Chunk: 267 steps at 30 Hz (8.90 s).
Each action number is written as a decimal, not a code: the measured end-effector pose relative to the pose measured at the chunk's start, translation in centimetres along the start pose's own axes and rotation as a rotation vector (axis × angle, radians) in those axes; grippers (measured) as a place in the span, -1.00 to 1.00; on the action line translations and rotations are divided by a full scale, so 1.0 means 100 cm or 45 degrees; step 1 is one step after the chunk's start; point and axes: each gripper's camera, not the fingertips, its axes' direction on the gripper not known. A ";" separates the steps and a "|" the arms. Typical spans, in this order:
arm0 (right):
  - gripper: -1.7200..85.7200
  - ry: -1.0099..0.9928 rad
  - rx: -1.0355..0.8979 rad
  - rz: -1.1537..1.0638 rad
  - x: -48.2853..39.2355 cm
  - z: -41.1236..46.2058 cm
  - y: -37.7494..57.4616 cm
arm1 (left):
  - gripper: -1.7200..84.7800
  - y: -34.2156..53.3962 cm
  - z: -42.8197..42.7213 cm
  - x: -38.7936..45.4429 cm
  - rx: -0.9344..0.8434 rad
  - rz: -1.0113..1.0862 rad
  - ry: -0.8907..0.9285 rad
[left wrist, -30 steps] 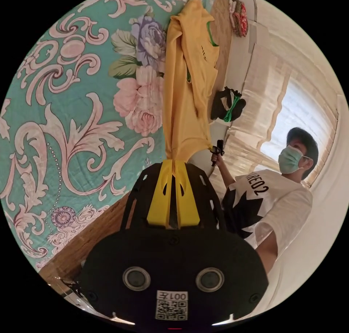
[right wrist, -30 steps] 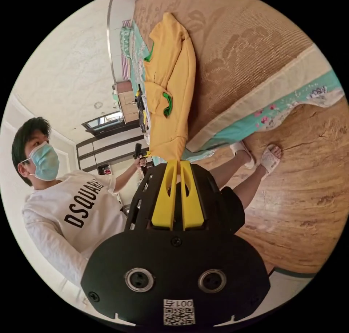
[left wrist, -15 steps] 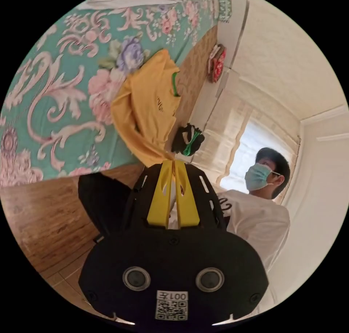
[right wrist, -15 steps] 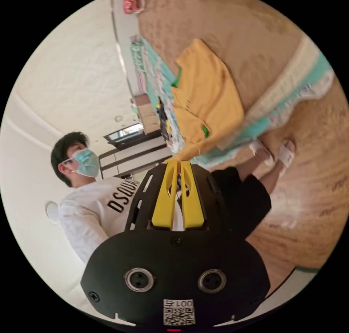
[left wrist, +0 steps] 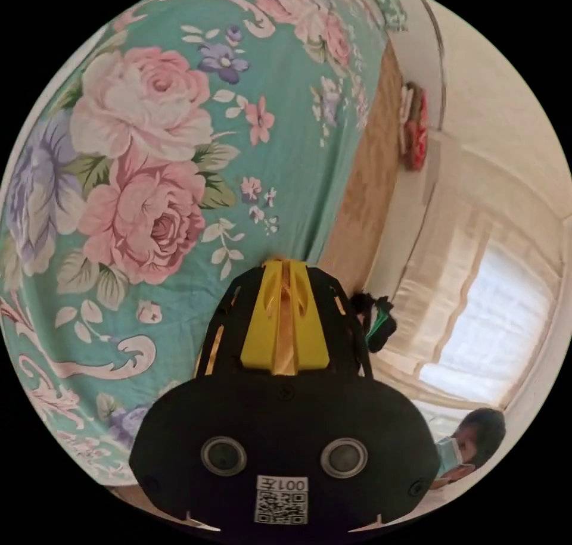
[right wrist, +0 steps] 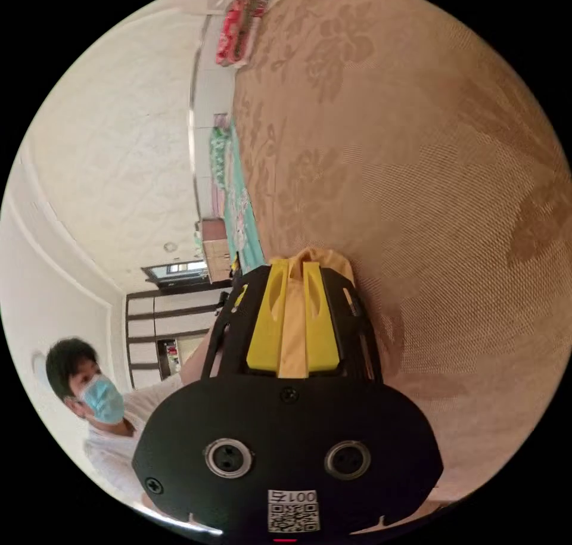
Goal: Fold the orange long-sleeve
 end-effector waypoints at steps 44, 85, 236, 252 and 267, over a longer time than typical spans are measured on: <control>-0.95 0.420 -0.178 -0.748 -0.271 -0.009 0.072 | -0.99 0.096 -0.024 0.180 0.019 0.809 -0.048; -0.74 1.019 -0.728 -0.391 -0.193 0.072 0.148 | -0.87 0.134 0.209 0.099 -0.060 0.701 -0.666; -0.86 0.637 -0.883 -0.587 -0.099 0.270 0.232 | -0.85 0.291 0.259 -0.354 0.614 -0.728 0.882; -0.90 0.118 -0.287 -0.468 -0.117 0.234 0.150 | -0.91 0.247 0.269 -0.247 0.545 -0.434 1.250; -0.92 0.596 -0.132 -1.037 -0.189 0.221 0.117 | -0.90 0.168 0.306 -0.133 0.403 0.076 0.887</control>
